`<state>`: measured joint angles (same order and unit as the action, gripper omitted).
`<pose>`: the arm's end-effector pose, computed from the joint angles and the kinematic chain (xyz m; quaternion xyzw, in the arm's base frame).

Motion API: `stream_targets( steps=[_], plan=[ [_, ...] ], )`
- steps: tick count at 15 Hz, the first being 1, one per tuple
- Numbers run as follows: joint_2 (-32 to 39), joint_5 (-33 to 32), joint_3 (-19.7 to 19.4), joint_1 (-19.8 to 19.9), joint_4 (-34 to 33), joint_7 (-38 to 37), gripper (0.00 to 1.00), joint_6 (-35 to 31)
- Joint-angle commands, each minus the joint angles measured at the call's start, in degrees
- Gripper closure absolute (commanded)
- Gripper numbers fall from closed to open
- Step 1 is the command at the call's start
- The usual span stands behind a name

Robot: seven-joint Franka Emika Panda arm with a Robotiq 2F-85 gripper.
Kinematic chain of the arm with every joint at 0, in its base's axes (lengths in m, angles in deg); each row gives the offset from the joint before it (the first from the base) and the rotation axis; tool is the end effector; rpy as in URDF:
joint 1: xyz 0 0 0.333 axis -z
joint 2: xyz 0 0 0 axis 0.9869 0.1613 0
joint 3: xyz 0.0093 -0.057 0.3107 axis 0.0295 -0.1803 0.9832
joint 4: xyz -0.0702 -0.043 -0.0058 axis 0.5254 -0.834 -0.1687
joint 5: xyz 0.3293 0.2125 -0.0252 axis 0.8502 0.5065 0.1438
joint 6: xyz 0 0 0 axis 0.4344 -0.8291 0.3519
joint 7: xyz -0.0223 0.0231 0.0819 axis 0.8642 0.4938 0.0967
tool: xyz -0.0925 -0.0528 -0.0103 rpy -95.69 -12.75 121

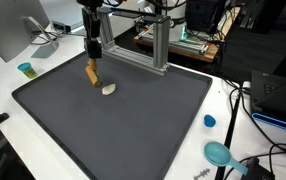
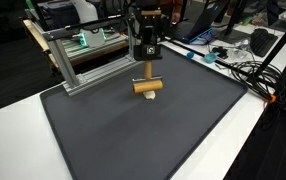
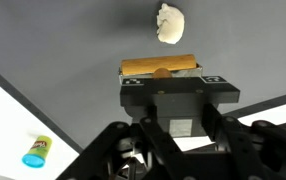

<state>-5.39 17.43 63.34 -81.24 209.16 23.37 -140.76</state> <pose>0.5737 -0.0335 0.3848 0.9608 -0.2304 0.1469 0.0470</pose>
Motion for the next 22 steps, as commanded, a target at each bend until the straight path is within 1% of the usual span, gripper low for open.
stream_targets(
  steps=[1,6,9,13,15,22],
  plan=[
    [0.0,-0.2,1.1,-1.0,1.3,0.1,0.79,0.7],
    [5.3,1.2,1.2,-1.8,-1.2,-0.5,0.79,0.9],
    [7.3,1.9,1.1,-2.1,-2.4,1.3,0.79,4.3],
    [7.4,0.2,0.8,-2.5,-3.7,5.2,0.79,10.0],
    [7.5,0.7,1.0,-2.5,-4.1,6.8,0.79,11.5],
    [7.7,0.8,1.4,-2.9,-4.6,7.9,0.79,15.1]
  ],
)
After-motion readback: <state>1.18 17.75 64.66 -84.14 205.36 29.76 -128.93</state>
